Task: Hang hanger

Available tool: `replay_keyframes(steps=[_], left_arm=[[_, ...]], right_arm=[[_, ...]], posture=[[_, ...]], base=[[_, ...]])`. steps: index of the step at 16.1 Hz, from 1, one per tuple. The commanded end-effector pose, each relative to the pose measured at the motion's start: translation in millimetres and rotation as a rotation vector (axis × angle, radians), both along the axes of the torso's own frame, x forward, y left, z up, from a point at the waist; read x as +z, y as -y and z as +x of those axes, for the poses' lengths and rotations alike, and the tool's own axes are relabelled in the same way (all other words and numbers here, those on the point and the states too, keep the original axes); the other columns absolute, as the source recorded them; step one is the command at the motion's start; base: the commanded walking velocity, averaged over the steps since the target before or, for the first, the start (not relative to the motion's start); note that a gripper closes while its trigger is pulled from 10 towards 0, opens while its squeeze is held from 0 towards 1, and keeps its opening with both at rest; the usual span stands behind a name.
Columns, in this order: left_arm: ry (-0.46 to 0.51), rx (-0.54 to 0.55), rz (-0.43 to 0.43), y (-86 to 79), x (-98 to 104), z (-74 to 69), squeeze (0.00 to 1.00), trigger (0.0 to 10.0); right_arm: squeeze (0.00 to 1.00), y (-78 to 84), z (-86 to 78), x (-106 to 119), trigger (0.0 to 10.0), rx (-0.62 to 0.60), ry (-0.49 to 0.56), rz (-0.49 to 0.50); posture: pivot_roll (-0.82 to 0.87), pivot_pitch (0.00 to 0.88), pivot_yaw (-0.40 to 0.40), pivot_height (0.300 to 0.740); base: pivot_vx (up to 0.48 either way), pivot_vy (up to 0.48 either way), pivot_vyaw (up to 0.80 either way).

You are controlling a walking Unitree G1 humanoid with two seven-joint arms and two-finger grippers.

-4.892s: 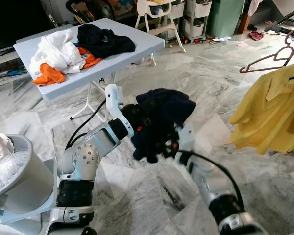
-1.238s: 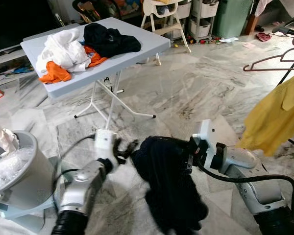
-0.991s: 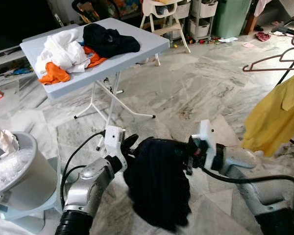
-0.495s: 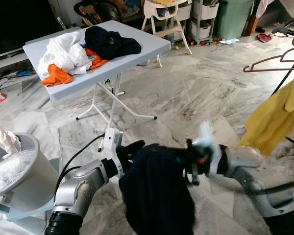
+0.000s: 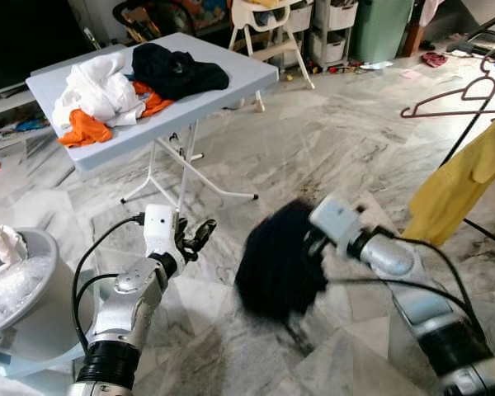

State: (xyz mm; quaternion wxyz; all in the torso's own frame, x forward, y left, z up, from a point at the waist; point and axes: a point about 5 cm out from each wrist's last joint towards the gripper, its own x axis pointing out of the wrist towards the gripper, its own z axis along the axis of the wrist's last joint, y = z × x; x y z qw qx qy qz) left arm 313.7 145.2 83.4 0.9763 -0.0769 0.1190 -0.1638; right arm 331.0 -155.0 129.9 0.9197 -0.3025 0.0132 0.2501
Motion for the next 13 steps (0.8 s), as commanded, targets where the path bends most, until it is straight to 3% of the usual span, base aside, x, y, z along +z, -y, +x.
replay_keyframes(steps=[1,3,6,8,10,13], left_arm=[[0.015,0.016,0.029,0.2,-1,1.4,0.0,10.0],[0.019,0.01,0.053,7.4,-5,1.1,0.0,10.0],[0.023,-0.043,0.071,24.5,-7,-2.5,0.0,10.0],[0.028,-0.115,0.064,38.8,-10,-6.8,0.0,10.0],[0.058,-0.255,0.031,59.0,-5,-13.8,0.0,10.0],[0.103,-0.425,0.055,76.8,-4,-25.3,0.0,10.0]], right_arm=[[0.0,0.0,7.6,7,0.0,-0.06,0.043,0.021],[0.0,-1.1,13.5,5,0.0,-0.125,0.058,0.023],[0.0,0.7,20.4,-9,0.0,-0.238,-0.043,0.039],[0.0,-1.1,24.9,-14,0.0,-0.316,-0.096,0.123],[0.0,-3.7,29.4,-14,0.0,-0.397,-0.126,0.194],[0.0,-1.7,40.2,-4,0.0,-0.528,-0.14,0.333]], posture=[[-0.12,0.0,0.133,0.74],[-0.12,0.0,0.136,0.74],[-0.12,0.0,0.138,0.74],[-0.12,0.0,0.138,0.74],[-0.13,0.0,0.136,0.74],[-0.13,0.0,0.135,0.74]], base=[[0.0,0.0,0.0],[0.0,0.0,0.0],[0.0,0.0,0.0],[0.0,0.0,0.0],[0.0,0.0,0.0],[0.0,0.0,0.0]])
